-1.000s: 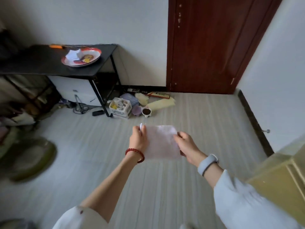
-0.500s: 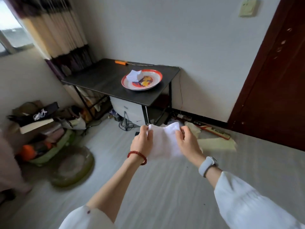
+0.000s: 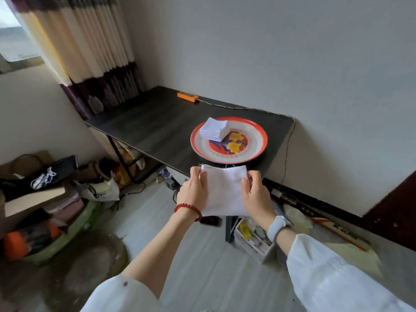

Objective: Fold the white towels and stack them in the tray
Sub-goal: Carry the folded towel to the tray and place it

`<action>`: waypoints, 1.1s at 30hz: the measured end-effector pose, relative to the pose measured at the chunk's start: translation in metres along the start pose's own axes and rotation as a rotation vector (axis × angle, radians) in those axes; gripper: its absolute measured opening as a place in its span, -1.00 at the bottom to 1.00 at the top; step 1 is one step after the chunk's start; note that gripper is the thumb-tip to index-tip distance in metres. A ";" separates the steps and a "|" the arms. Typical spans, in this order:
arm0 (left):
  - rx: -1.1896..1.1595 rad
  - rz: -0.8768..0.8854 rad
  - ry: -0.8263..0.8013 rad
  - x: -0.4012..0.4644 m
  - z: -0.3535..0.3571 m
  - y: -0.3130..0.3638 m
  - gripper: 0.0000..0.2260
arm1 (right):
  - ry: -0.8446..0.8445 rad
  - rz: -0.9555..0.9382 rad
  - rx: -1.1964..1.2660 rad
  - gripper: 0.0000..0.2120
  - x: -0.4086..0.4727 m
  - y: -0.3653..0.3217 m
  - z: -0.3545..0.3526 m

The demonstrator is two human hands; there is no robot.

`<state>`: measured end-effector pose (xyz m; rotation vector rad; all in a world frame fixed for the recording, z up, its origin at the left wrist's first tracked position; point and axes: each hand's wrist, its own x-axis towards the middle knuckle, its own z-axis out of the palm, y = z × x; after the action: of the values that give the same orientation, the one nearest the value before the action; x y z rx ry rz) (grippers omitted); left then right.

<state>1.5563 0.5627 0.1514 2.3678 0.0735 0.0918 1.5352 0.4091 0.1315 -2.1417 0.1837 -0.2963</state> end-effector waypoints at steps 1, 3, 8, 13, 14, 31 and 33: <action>0.002 0.012 -0.028 0.027 0.000 -0.003 -0.78 | 0.003 0.013 -0.012 -0.85 0.022 -0.002 0.010; 0.022 0.046 -0.108 0.081 0.004 -0.005 -0.80 | 0.026 0.033 -0.035 -0.85 0.064 -0.003 0.025; 0.041 0.104 -0.244 0.196 0.045 0.016 -0.75 | 0.097 0.126 -0.102 -0.85 0.161 0.016 0.039; 0.063 0.167 -0.273 0.296 0.107 0.038 -0.72 | 0.218 0.212 -0.140 -0.83 0.262 0.061 0.057; 0.075 0.163 -0.279 0.318 0.121 0.038 -0.72 | 0.234 0.234 -0.142 -0.82 0.282 0.072 0.063; 0.711 0.420 -0.383 0.509 0.268 0.018 -0.70 | 0.085 0.516 -0.424 -0.64 0.456 0.205 0.130; 0.705 0.473 -0.357 0.510 0.272 0.015 -0.63 | 0.074 0.487 -0.540 -0.60 0.455 0.204 0.129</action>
<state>2.0881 0.4044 -0.0095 3.0107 -0.7394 -0.1592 2.0045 0.2879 -0.0431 -2.5183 0.8976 -0.0371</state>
